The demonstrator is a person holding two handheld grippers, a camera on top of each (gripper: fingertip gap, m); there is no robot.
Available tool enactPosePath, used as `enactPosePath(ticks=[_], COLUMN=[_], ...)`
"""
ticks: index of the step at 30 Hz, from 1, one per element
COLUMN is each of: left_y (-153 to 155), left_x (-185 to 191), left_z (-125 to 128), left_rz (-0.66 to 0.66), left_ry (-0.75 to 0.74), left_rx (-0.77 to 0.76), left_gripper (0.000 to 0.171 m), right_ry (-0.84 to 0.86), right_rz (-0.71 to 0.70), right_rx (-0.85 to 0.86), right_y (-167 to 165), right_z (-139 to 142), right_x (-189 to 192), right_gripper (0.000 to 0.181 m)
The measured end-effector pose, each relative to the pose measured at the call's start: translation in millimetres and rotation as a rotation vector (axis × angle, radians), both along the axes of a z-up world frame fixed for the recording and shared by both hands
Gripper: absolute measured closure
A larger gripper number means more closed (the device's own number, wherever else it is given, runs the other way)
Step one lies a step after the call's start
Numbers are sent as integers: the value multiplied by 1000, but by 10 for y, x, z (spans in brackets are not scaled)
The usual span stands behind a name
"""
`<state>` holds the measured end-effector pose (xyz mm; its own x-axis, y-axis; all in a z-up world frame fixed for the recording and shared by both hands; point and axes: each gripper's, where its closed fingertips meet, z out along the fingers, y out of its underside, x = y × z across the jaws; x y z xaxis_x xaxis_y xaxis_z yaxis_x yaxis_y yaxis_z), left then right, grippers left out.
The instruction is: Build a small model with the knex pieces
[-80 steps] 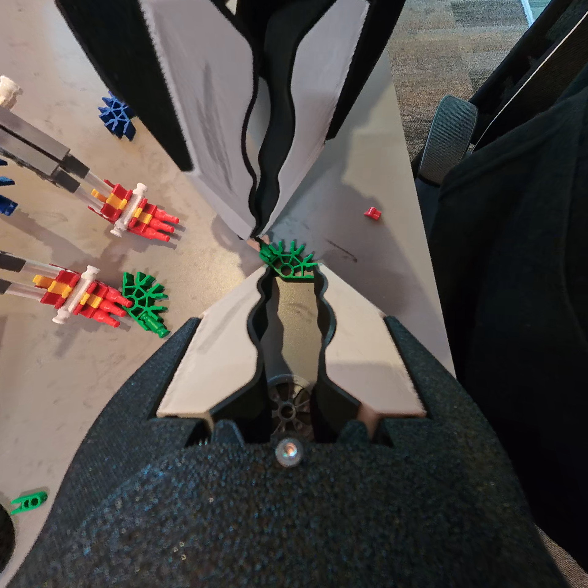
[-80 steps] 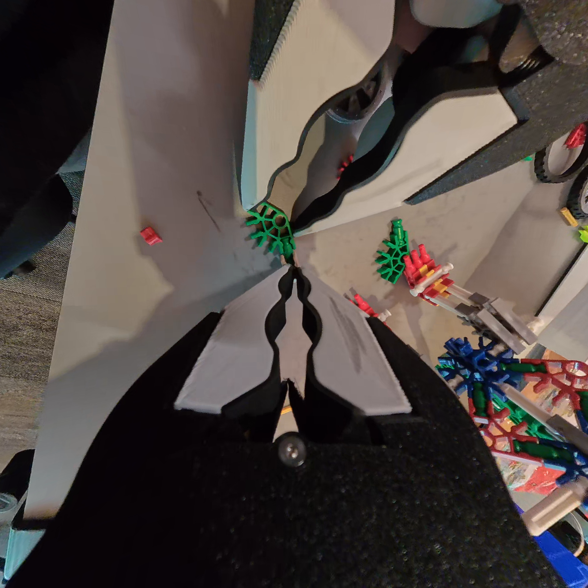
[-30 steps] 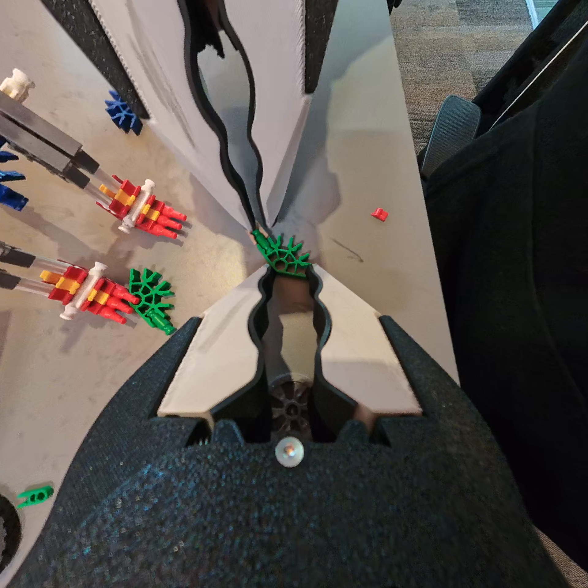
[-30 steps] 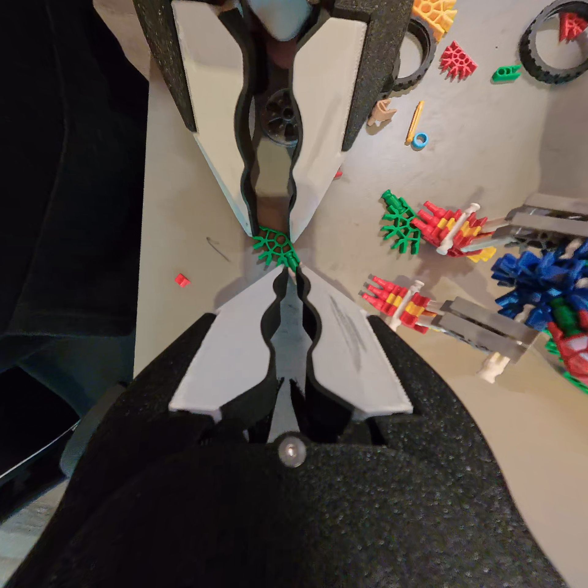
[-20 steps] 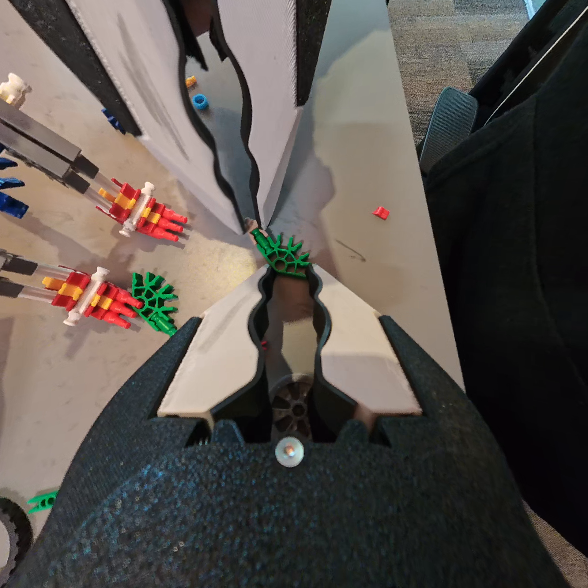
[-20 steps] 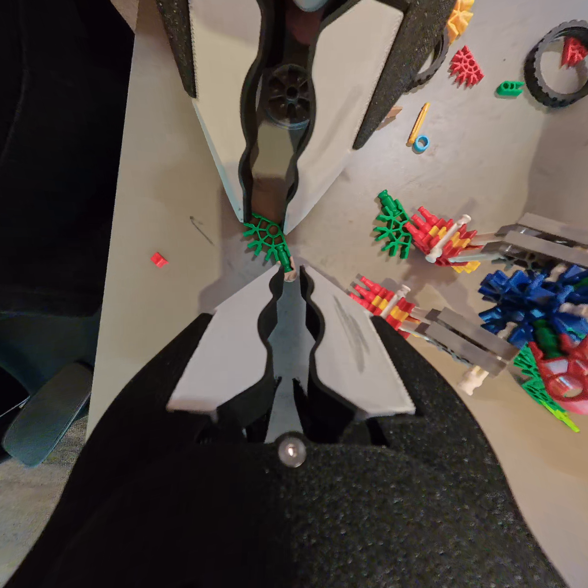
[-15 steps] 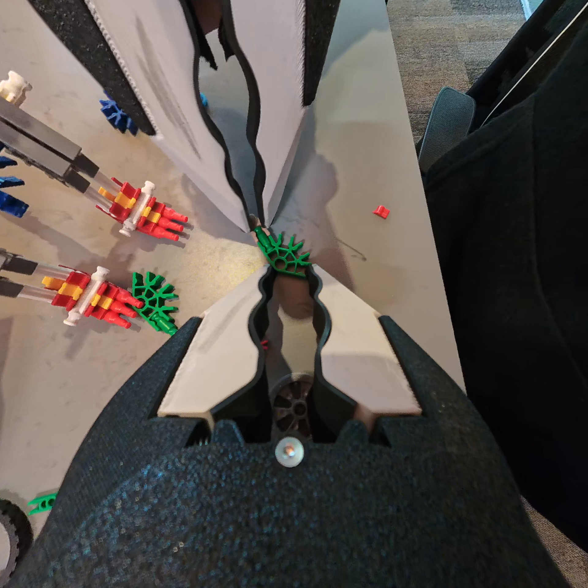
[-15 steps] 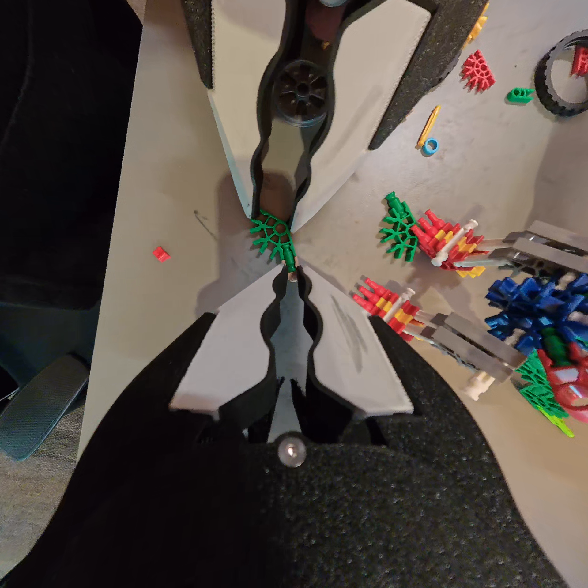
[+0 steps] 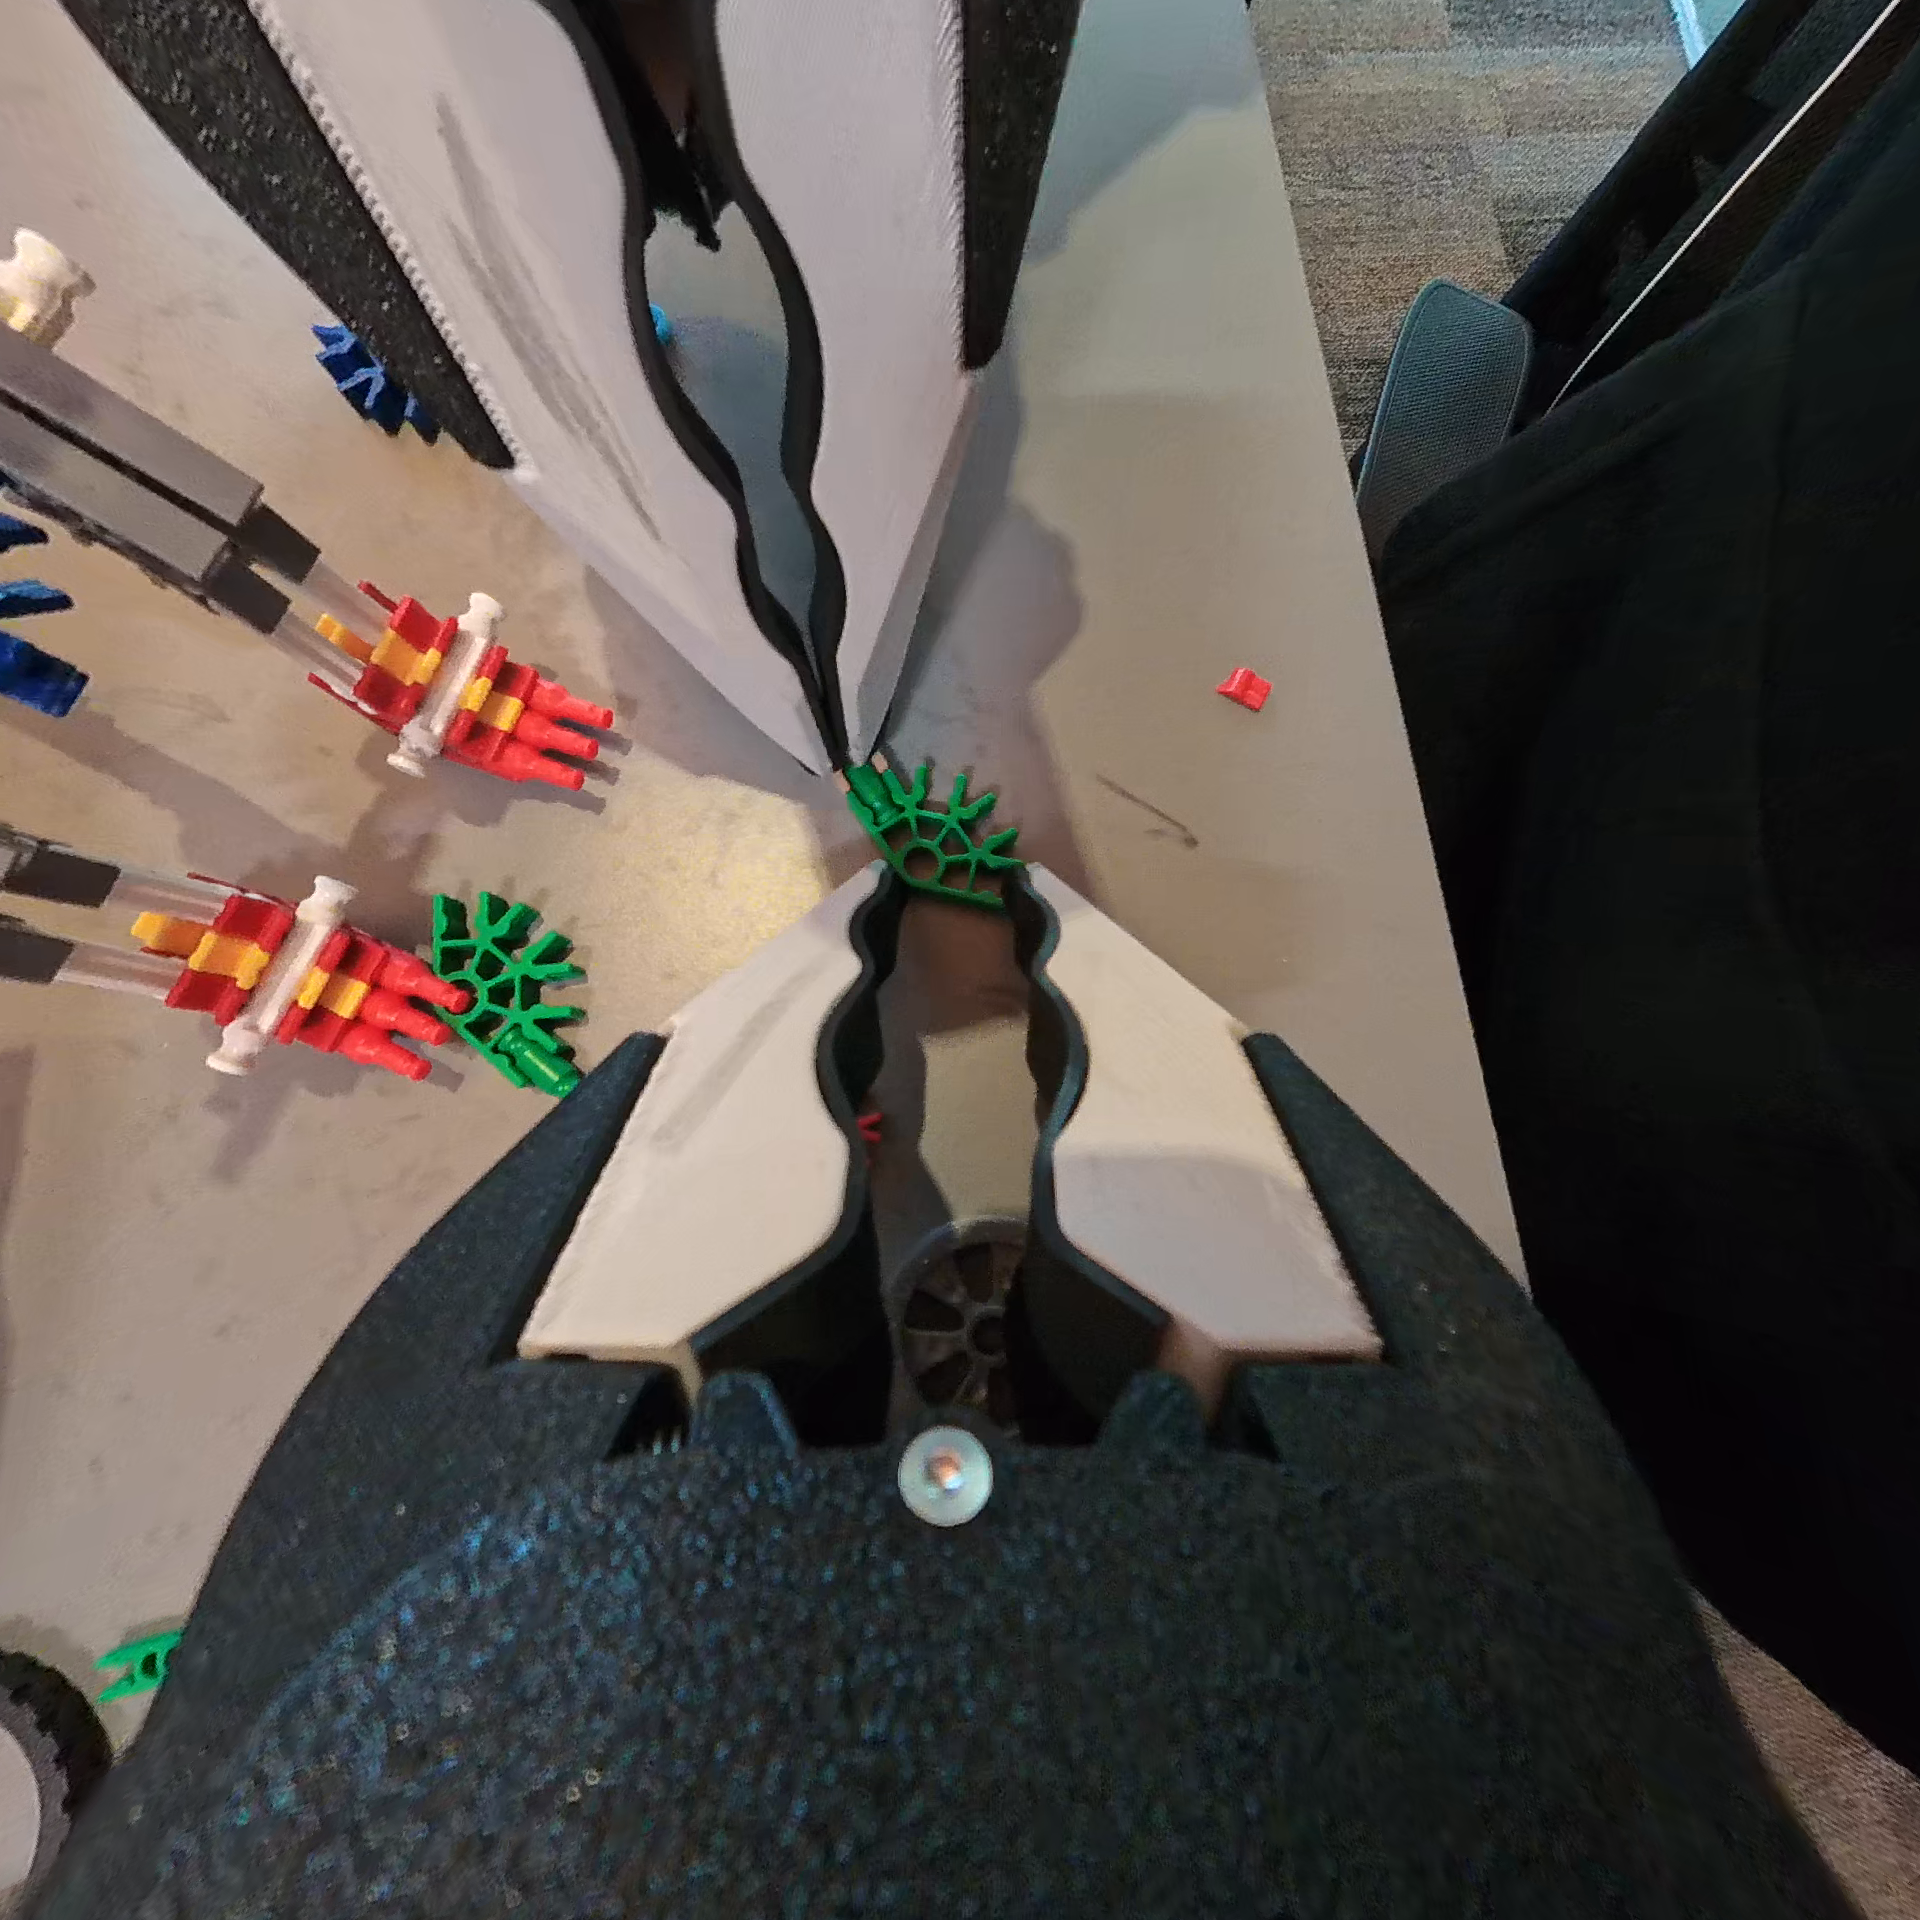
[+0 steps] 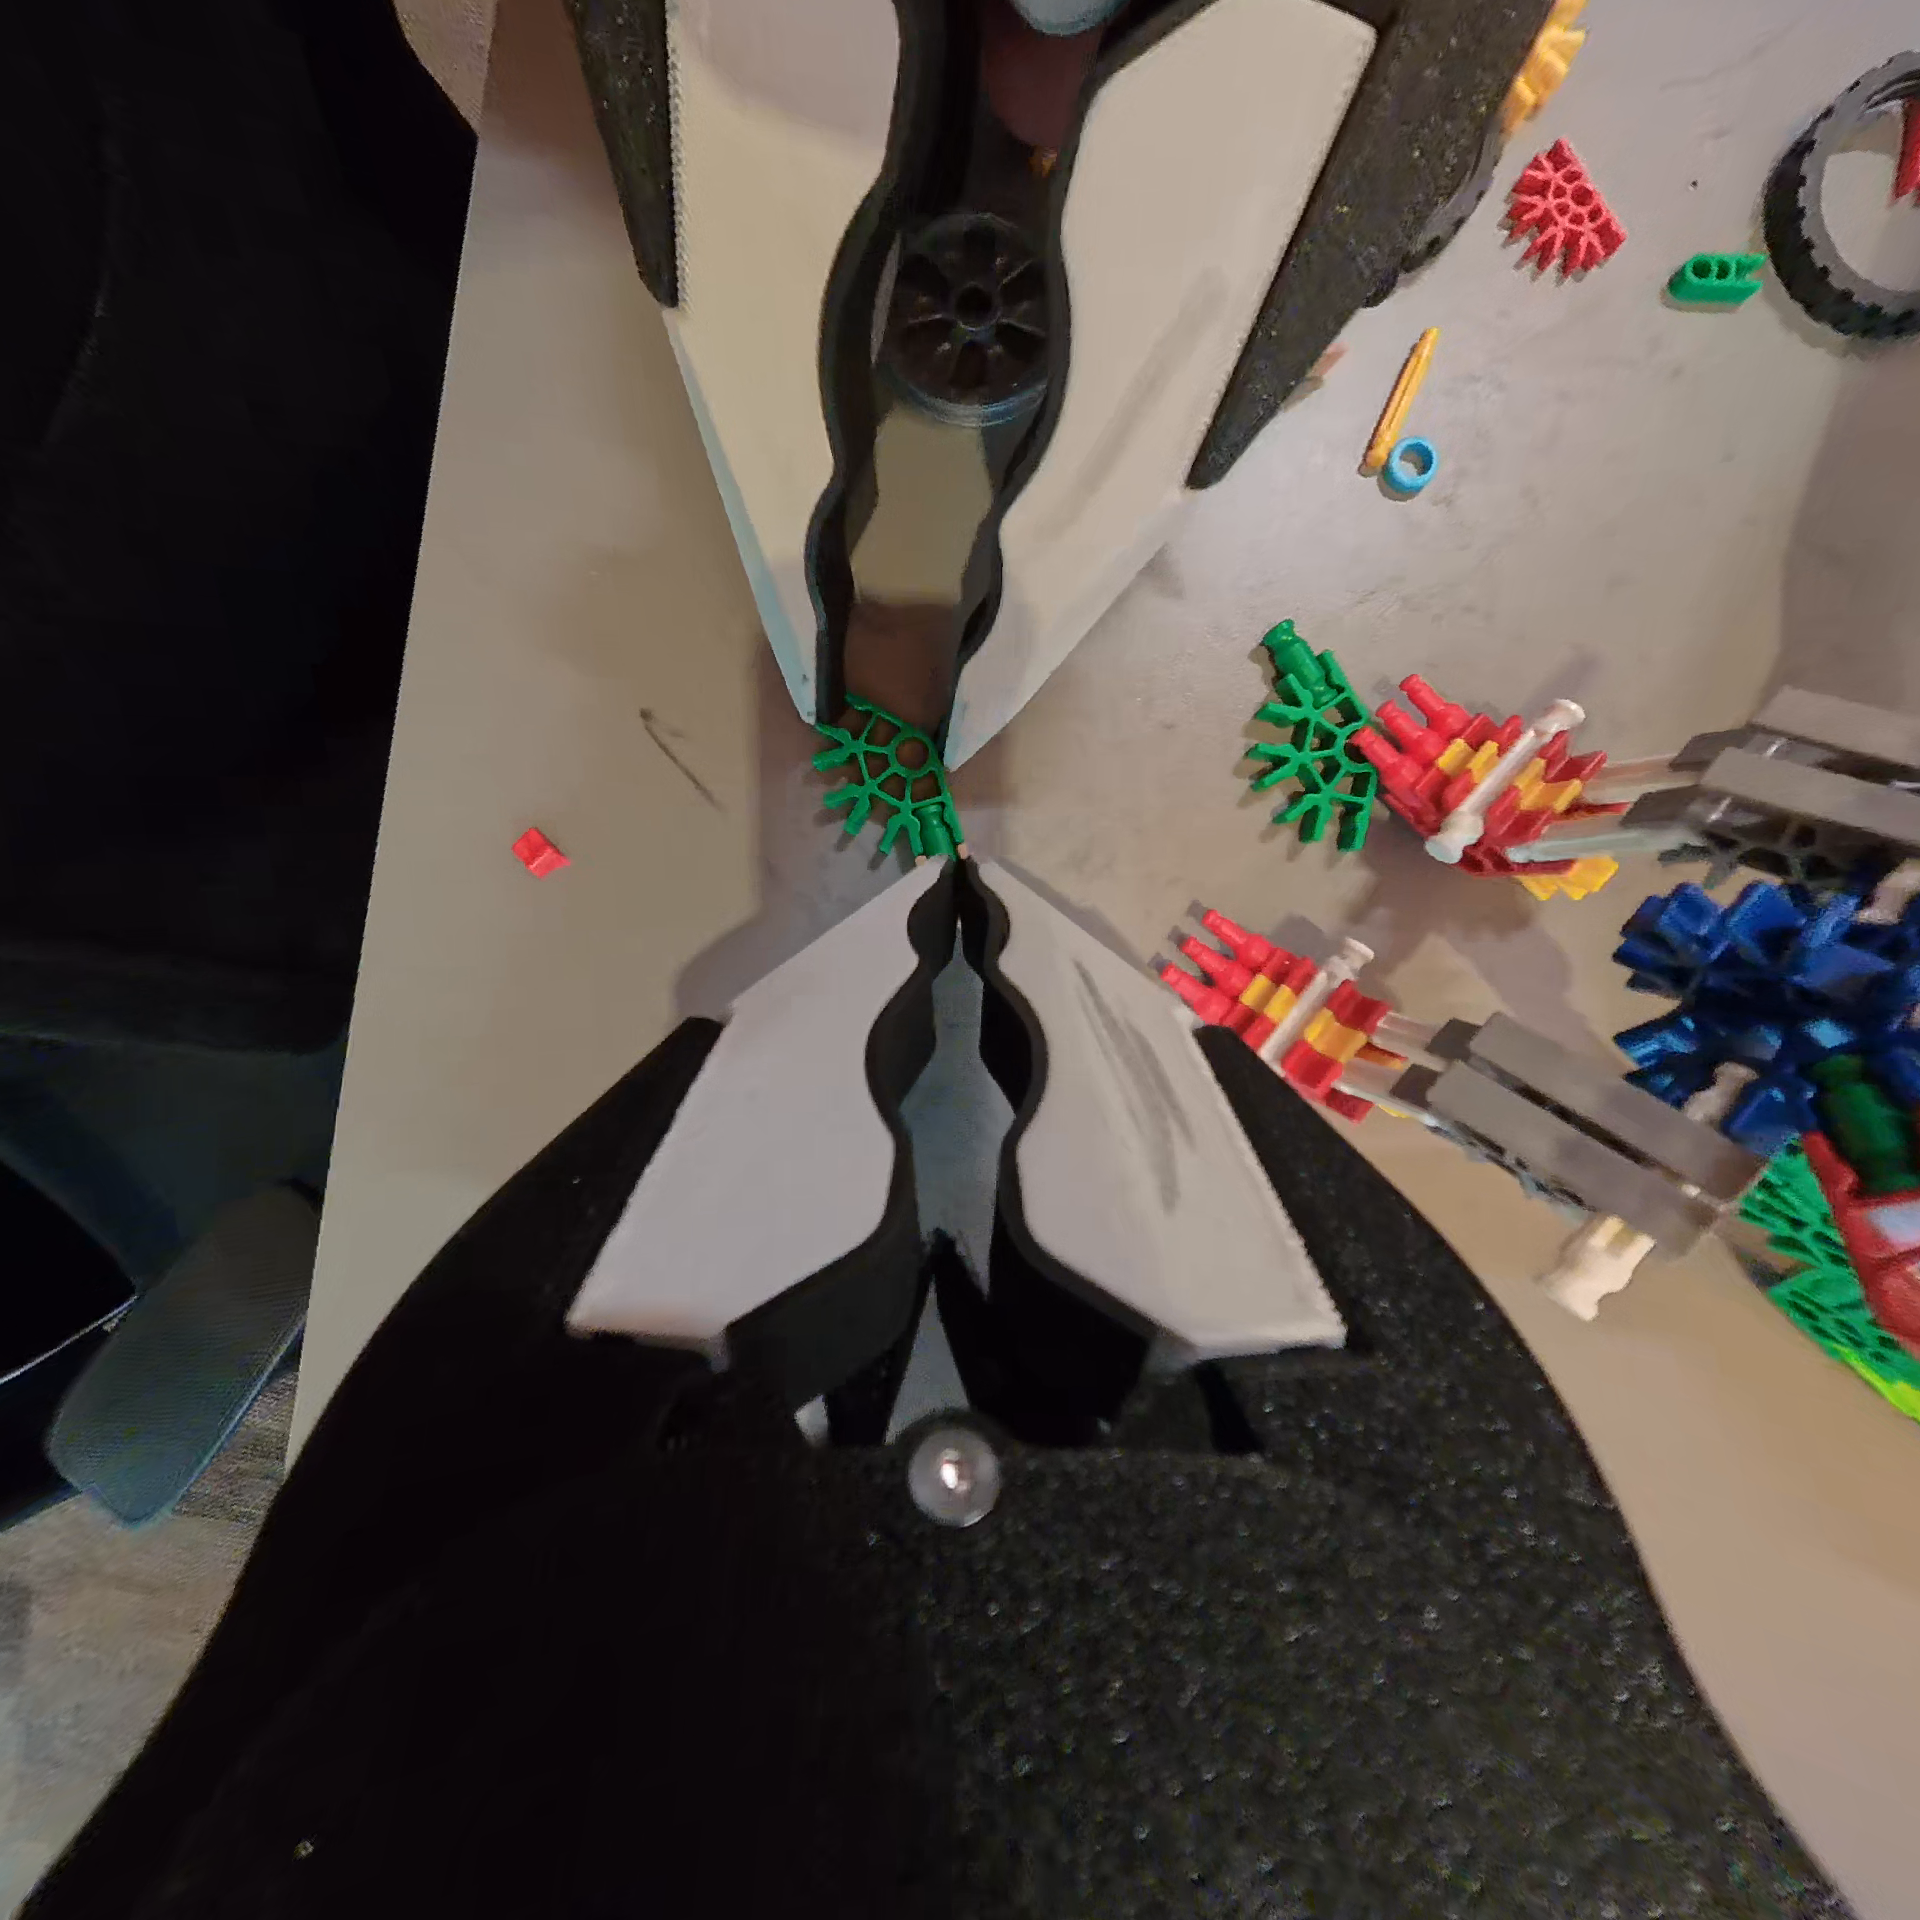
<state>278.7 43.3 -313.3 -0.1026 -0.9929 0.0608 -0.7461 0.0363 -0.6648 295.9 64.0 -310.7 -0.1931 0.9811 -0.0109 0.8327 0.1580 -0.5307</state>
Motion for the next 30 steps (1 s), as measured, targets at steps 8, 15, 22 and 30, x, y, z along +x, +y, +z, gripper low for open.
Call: enactPosePath(ticks=[8, 15, 22, 30], left_y=[25, 5, 4, 72], left_x=[-26, -16, -21, -103], left_z=[2, 4, 7, 134], left_rz=[27, 25, 29, 137], left_ry=[27, 18, 34, -2], left_rx=[7, 26, 70, 46], left_gripper=[152, 152, 152, 139], right_ry=[39, 60, 45, 130], right_rz=[-142, -194, -153, -200], right_rx=[-86, -13, 62, 249], right_y=[56, 21, 25, 24], right_z=[115, 23, -31, 144], right_x=[90, 26, 23, 0], right_gripper=[159, 159, 171, 172])
